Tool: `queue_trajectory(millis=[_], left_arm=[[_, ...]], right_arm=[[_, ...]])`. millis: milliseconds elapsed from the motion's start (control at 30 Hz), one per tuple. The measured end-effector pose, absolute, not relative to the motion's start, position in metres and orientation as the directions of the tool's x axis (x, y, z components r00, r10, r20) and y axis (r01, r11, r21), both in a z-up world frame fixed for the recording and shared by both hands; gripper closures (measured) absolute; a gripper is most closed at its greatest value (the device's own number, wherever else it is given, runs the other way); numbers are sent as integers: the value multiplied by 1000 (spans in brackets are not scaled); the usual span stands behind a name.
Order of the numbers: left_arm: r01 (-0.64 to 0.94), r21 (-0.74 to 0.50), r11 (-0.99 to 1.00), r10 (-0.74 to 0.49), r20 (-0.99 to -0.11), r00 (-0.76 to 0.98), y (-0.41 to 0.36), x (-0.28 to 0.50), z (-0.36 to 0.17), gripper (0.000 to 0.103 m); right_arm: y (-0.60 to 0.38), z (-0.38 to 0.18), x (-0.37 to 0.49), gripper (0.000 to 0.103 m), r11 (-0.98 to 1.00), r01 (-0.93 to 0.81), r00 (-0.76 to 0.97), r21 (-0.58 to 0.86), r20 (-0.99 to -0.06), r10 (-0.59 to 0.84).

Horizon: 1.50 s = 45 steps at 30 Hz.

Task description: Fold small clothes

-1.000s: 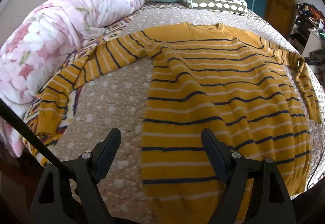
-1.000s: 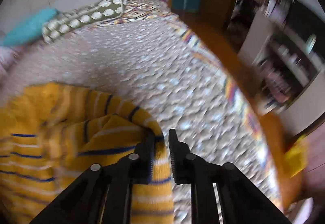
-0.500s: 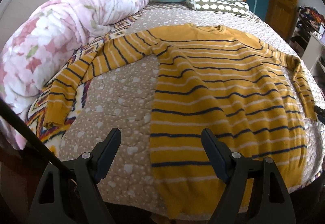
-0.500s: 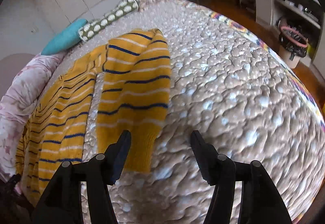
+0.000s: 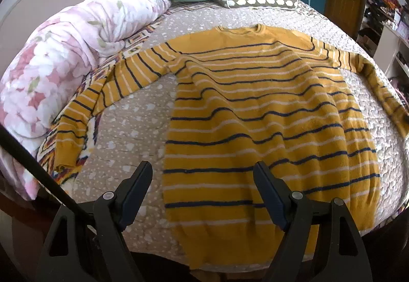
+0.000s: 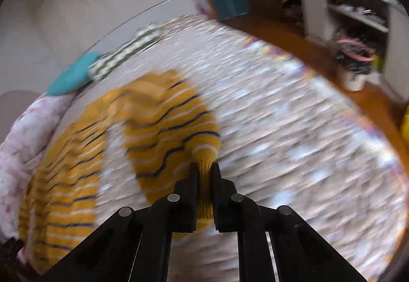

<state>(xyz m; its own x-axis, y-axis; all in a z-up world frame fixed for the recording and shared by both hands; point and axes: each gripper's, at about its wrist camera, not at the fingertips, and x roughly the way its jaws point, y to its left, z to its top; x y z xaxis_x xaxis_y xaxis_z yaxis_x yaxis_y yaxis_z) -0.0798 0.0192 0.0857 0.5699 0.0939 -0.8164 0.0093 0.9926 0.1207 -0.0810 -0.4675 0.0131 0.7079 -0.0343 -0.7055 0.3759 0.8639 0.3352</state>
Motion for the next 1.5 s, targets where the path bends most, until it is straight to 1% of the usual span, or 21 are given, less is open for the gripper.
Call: queue_trajectory(millis=[167,300,333,467,733,833,1000,1133,1200,1300,1333,1367,1433,1500], left_arm=[[22,111,994,81,-832,549,14,-78,78,23],[24,113,993,81,-829,554,12,-77,79,23],[24,113,993,81,-827,556,13,-77,80,23],[18,109,994,81,-828,554,15,-77,79,23],[6,95,995,77,-835,544,20,-75,74,23],[8,94,996,75,-835,545,19,-75,73,23],[14,82,997,60,-831,553,17,-77,74,23],[13,71,997,52,-835,548,22,-77,70,23],[6,61,998,48,-836,546,26,-77,69,23],[-14,42,999,43,-833,552,35,-77,70,23],[-21,36,999,41,-832,554,39,-77,70,23],[-28,29,999,40,-831,556,42,-77,70,23],[-46,7,999,31,-828,559,51,-78,70,23],[-60,-13,998,23,-827,562,59,-79,70,23]], right_arm=[[-532,28,-86,94,808,555,642,200,-721,-262],[-557,22,-81,91,770,596,619,228,-741,-260],[-560,19,-81,88,760,606,615,235,-745,-260],[-567,10,-82,82,734,632,606,247,-749,-270],[-593,6,-116,80,643,725,572,247,-735,-363],[-600,9,-133,80,619,729,593,292,-722,-356],[-595,7,-163,78,610,621,727,492,-654,-212],[-579,-3,-165,63,604,547,774,580,-626,-100],[-570,-9,-158,59,600,528,775,601,-630,-50],[-557,-10,-147,46,612,548,756,570,-651,-71],[-554,-9,-143,39,616,552,753,562,-653,-79],[-550,-7,-137,37,616,556,749,557,-657,-82],[-548,-7,-126,35,612,583,727,534,-679,-100],[-549,-8,-114,35,616,607,707,502,-695,-131]])
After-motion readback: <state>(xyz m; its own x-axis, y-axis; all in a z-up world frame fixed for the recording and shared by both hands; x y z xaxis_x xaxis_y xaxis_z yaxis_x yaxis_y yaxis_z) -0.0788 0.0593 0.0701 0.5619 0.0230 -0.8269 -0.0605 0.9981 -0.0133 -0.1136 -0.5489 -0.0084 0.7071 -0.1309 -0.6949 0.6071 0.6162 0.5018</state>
